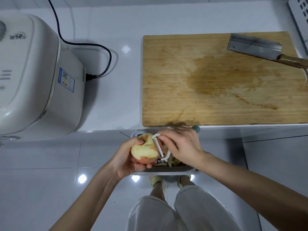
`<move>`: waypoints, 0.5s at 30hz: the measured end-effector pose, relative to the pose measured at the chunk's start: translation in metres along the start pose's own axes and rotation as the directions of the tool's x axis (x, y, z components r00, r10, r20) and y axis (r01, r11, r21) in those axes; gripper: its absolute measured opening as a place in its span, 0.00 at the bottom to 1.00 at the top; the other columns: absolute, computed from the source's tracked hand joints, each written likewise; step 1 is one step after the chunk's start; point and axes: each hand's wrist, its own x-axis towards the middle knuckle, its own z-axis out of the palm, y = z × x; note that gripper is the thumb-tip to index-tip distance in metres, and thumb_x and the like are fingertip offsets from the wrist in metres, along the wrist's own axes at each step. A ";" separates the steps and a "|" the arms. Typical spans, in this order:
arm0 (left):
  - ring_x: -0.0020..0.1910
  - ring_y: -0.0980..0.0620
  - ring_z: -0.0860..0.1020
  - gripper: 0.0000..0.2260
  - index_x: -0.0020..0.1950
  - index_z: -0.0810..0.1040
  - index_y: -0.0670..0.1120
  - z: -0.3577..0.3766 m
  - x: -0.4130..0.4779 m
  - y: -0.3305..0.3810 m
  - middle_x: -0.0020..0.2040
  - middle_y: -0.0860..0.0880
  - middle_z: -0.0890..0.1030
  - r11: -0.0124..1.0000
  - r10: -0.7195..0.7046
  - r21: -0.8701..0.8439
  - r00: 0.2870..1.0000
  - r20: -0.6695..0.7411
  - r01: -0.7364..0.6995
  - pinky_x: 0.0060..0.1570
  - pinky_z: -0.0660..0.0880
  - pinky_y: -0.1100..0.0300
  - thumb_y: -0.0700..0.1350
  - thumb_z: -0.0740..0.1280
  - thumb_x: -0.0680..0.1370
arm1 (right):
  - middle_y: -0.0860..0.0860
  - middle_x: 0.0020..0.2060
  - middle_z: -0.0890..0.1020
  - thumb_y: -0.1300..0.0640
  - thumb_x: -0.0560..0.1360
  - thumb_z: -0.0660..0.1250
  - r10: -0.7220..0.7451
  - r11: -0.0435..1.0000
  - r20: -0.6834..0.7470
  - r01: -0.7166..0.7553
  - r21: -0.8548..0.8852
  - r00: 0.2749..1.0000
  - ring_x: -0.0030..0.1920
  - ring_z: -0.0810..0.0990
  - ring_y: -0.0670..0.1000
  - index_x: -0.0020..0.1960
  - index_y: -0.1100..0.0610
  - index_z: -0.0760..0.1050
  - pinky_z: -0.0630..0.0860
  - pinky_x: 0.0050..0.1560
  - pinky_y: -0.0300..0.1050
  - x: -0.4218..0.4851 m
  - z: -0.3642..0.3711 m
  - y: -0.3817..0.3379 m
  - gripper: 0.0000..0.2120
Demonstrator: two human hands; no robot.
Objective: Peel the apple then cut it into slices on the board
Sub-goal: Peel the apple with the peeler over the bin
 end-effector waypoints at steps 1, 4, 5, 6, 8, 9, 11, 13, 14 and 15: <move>0.23 0.43 0.76 0.17 0.52 0.74 0.36 -0.001 -0.001 -0.001 0.34 0.36 0.78 1.000 -0.004 -0.013 1.000 0.007 0.004 0.17 0.68 0.67 0.44 0.62 0.67 | 0.46 0.27 0.80 0.55 0.75 0.61 0.002 1.000 0.008 -0.002 -0.007 1.000 0.29 0.78 0.48 0.43 0.55 0.81 0.71 0.32 0.39 -0.001 0.002 0.001 0.10; 0.22 0.42 0.76 0.17 0.50 0.75 0.36 -0.007 -0.006 -0.002 0.35 0.35 0.78 0.999 -0.007 -0.043 0.999 0.032 0.009 0.17 0.68 0.67 0.46 0.61 0.67 | 0.47 0.26 0.79 0.55 0.76 0.60 0.073 0.995 0.098 -0.066 -0.069 0.992 0.27 0.77 0.49 0.41 0.54 0.80 0.71 0.30 0.38 -0.010 0.006 0.017 0.11; 0.22 0.42 0.76 0.18 0.49 0.76 0.36 -0.009 -0.008 0.000 0.35 0.34 0.78 0.999 0.000 -0.046 0.999 0.049 0.003 0.17 0.69 0.67 0.47 0.64 0.65 | 0.47 0.25 0.79 0.55 0.75 0.60 0.121 0.988 0.135 -0.107 -0.111 0.983 0.26 0.77 0.49 0.40 0.54 0.80 0.70 0.29 0.39 -0.015 0.007 0.024 0.12; 0.23 0.41 0.76 0.21 0.48 0.78 0.36 -0.012 -0.007 0.003 0.36 0.33 0.79 0.999 0.006 -0.032 0.998 0.066 -0.004 0.18 0.69 0.67 0.49 0.68 0.62 | 0.47 0.24 0.79 0.56 0.74 0.59 0.171 0.978 0.156 -0.149 -0.147 0.973 0.24 0.75 0.49 0.38 0.54 0.80 0.67 0.28 0.38 -0.020 0.008 0.028 0.12; 0.25 0.42 0.76 0.24 0.48 0.80 0.37 -0.014 -0.005 0.008 0.38 0.33 0.80 1.000 0.012 0.002 0.997 0.074 -0.012 0.21 0.72 0.65 0.48 0.73 0.57 | 0.48 0.23 0.77 0.58 0.72 0.59 0.271 0.954 0.200 -0.234 -0.189 0.942 0.23 0.71 0.48 0.34 0.55 0.77 0.62 0.30 0.37 -0.024 0.009 0.028 0.11; 0.26 0.43 0.77 0.23 0.50 0.79 0.37 -0.015 -0.004 0.010 0.39 0.35 0.81 1.000 0.014 0.024 0.998 0.060 -0.015 0.23 0.73 0.64 0.47 0.72 0.59 | 0.48 0.25 0.78 0.58 0.72 0.61 0.330 0.936 0.262 -0.277 -0.216 0.907 0.25 0.72 0.48 0.34 0.54 0.77 0.61 0.31 0.38 -0.024 0.010 0.026 0.11; 0.28 0.44 0.77 0.23 0.54 0.76 0.39 -0.018 0.000 0.011 0.40 0.37 0.82 0.997 0.012 0.076 0.999 0.042 -0.015 0.25 0.70 0.63 0.45 0.69 0.61 | 0.47 0.30 0.80 0.55 0.76 0.60 0.453 0.890 0.454 -0.362 -0.275 0.767 0.33 0.77 0.49 0.37 0.48 0.77 0.62 0.30 0.40 -0.016 0.009 0.023 0.12; 0.29 0.45 0.76 0.25 0.55 0.75 0.39 -0.021 0.003 0.009 0.40 0.38 0.81 0.997 -0.020 0.082 0.999 0.037 0.016 0.23 0.67 0.65 0.46 0.71 0.60 | 0.47 0.31 0.79 0.51 0.79 0.57 0.545 0.817 0.639 -0.517 -0.257 0.543 0.33 0.77 0.48 0.40 0.43 0.75 0.67 0.30 0.40 -0.007 0.005 0.021 0.12; 0.30 0.46 0.75 0.24 0.54 0.75 0.39 -0.023 0.005 0.008 0.38 0.38 0.81 0.996 -0.040 0.076 0.999 0.031 0.037 0.23 0.66 0.65 0.46 0.71 0.61 | 0.48 0.30 0.78 0.49 0.79 0.56 0.568 0.743 0.693 -0.640 -0.199 0.444 0.30 0.75 0.48 0.43 0.42 0.75 0.68 0.30 0.41 -0.004 0.003 0.019 0.11; 0.30 0.47 0.74 0.23 0.53 0.75 0.39 -0.023 0.006 0.007 0.37 0.39 0.80 0.995 -0.064 0.076 0.998 0.023 0.062 0.23 0.65 0.66 0.46 0.72 0.61 | 0.49 0.29 0.77 0.47 0.80 0.55 0.582 0.633 0.737 -0.761 -0.145 0.344 0.26 0.72 0.47 0.47 0.42 0.75 0.66 0.27 0.40 -0.001 0.001 0.017 0.10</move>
